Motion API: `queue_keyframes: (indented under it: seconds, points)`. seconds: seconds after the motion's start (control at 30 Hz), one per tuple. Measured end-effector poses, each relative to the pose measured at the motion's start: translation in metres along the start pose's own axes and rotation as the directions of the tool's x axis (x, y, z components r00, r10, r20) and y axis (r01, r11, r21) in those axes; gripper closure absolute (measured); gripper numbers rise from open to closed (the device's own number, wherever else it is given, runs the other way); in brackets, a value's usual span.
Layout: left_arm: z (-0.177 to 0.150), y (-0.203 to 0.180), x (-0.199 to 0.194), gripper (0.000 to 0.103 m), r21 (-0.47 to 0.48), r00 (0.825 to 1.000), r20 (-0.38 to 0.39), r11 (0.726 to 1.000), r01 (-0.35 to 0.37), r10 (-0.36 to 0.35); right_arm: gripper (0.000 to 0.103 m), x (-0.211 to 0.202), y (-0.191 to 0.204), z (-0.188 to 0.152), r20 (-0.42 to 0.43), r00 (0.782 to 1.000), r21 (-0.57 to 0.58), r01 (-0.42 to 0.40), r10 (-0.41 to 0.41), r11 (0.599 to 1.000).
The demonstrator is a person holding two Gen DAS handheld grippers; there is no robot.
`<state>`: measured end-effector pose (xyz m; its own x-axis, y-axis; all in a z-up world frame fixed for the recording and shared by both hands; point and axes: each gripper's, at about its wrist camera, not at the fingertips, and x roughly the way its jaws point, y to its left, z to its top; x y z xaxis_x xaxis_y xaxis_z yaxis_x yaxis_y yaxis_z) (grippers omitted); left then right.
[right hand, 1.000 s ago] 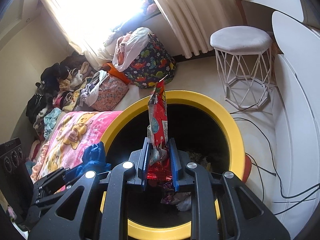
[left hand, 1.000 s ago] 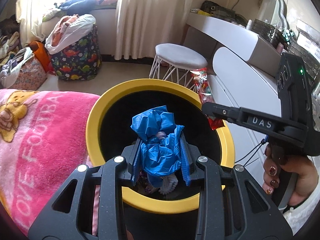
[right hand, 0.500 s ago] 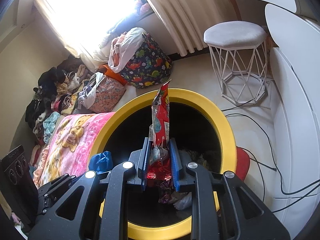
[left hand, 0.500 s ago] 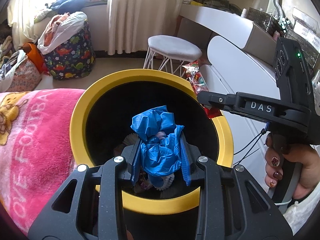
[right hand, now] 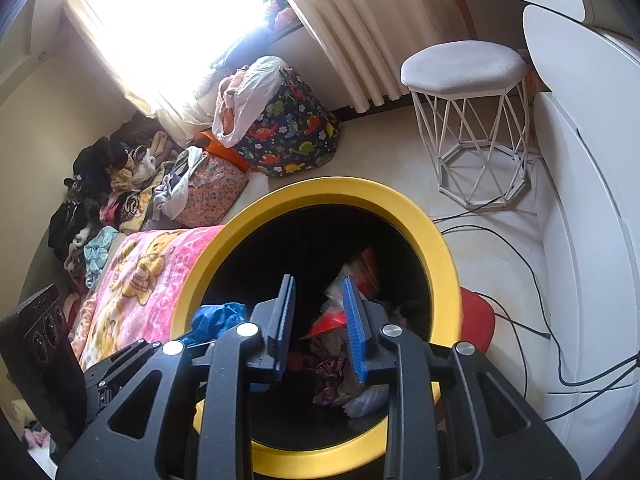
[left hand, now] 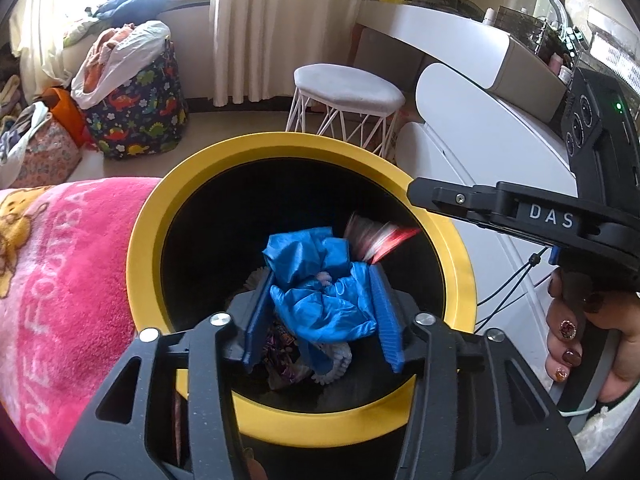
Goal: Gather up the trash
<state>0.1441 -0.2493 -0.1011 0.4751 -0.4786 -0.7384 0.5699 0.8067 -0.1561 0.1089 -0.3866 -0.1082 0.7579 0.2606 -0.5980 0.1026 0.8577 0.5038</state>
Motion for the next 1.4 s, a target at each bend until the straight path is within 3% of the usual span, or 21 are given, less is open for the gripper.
queue_keyframes:
  seconds: [0.17, 0.23, 0.3, 0.43, 0.8, 1.1, 1.4]
  points:
    - [0.001, 0.001, -0.003, 0.043, -0.009, 1.0, 0.011, 1.0, -0.008, 0.008, 0.069, -0.004, 0.001, -0.002, 0.005, 1.0, -0.006, 0.01, -0.01, 1.0]
    - [0.001, 0.003, -0.005, 0.038, -0.013, 1.0, 0.017, 1.0, -0.013, 0.013, 0.062, -0.004, 0.002, -0.002, 0.006, 1.0, -0.01, 0.014, -0.014, 1.0]
    - [0.001, 0.004, -0.008, 0.025, -0.019, 0.999, 0.024, 1.0, -0.023, 0.023, 0.056, -0.006, 0.004, -0.003, 0.011, 1.0, -0.02, 0.02, -0.02, 1.0]
    - [0.002, 0.01, -0.015, 0.012, -0.041, 0.998, 0.037, 0.998, -0.045, 0.046, 0.044, -0.01, 0.006, -0.004, 0.019, 0.999, -0.03, 0.035, -0.034, 0.999]
    - [-0.001, 0.029, -0.036, 0.011, -0.096, 0.989, 0.065, 0.988, -0.123, 0.13, 0.021, -0.021, 0.014, -0.008, 0.049, 0.996, -0.077, 0.075, -0.072, 0.994]
    - [-0.009, 0.049, -0.063, 0.011, -0.153, 0.977, 0.098, 0.973, -0.171, 0.187, 0.01, -0.034, 0.038, -0.018, 0.114, 0.992, -0.153, 0.071, -0.054, 0.986]
    - [-0.025, 0.069, -0.089, 0.011, -0.214, 0.965, 0.114, 0.955, -0.207, 0.234, 0.007, -0.044, 0.066, -0.028, 0.176, 0.984, -0.236, 0.063, -0.022, 0.97]
